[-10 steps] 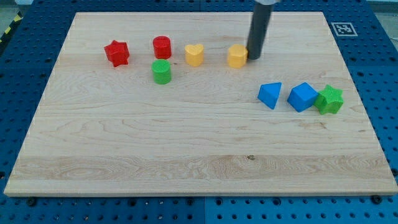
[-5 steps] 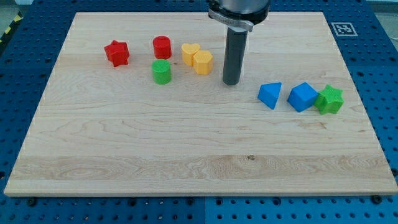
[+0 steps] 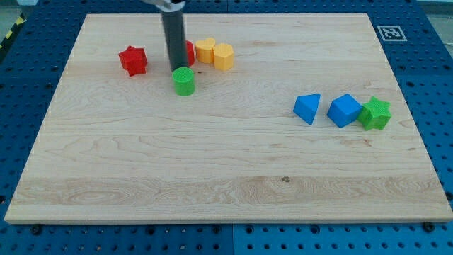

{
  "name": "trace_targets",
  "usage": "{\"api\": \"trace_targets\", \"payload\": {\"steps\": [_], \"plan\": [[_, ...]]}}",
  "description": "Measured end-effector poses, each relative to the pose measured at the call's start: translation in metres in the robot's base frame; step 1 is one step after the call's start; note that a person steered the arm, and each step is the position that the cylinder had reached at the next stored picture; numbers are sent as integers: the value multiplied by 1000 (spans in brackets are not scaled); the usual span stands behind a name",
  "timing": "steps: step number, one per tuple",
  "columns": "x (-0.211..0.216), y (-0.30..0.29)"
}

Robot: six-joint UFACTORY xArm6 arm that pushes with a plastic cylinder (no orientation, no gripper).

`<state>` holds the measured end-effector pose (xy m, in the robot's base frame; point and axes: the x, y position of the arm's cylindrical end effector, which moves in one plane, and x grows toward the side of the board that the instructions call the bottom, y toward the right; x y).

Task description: Move the green circle to the top left of the blue cube

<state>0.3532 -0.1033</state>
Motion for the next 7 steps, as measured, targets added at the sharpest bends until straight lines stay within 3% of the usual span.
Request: {"api": "trace_targets", "payload": {"steps": [3,7], "plan": [[39,-12],[18,-6]]}}
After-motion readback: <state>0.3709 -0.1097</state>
